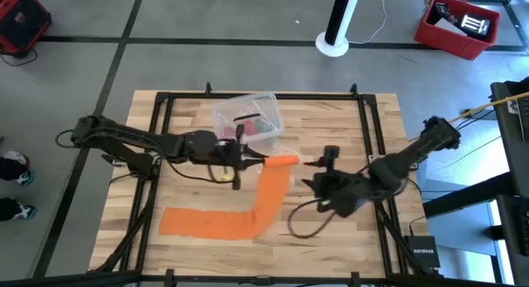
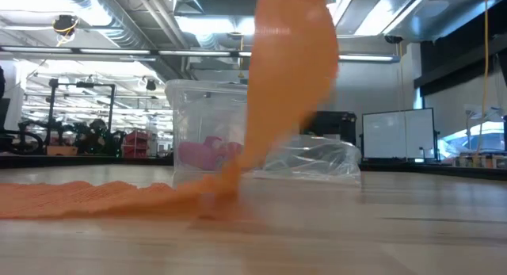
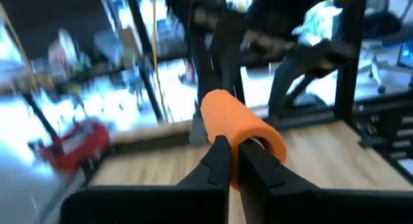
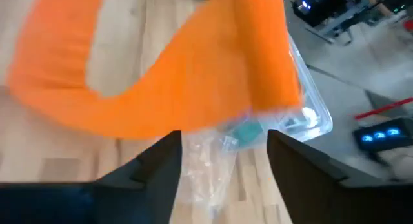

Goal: Roll bandage
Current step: Roll the orange bandage

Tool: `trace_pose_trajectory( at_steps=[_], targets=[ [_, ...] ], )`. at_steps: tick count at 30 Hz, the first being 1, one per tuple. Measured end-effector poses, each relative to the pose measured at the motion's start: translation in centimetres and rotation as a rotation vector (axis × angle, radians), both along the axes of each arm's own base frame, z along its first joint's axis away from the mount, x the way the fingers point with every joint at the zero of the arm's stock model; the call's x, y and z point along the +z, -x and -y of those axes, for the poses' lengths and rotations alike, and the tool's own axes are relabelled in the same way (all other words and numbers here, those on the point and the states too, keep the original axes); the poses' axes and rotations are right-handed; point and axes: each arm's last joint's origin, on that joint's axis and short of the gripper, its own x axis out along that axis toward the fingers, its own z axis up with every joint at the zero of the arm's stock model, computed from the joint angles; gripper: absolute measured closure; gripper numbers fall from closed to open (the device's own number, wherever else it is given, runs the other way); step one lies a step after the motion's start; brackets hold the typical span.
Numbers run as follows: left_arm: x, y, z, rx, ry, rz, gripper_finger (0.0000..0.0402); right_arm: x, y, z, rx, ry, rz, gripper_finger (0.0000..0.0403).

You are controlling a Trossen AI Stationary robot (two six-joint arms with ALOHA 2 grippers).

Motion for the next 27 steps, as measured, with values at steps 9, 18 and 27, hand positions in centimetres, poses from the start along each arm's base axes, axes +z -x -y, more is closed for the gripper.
trace_pose_trajectory(
  at_steps=[9, 18, 27],
  targets=[
    [4.2, 1.5, -0.1, 0.018, -0.239, 0.324, 0.04, -2.9, 3.9, 3.2, -0.044, -0.186, 0.282, 0.016],
    [11.3, 1.4, -1.0, 0.122, -0.276, 0.155, 0.0401, -6.7, 3.7, 6.1, 0.063, -0.367, 0.579, 0.016],
    [16.6, 2.0, -1.1, 0.162, -0.246, 0.083, 0.0401, -4.8, 3.2, 8.0, 0.06, -0.332, 0.811, 0.016]
  ],
)
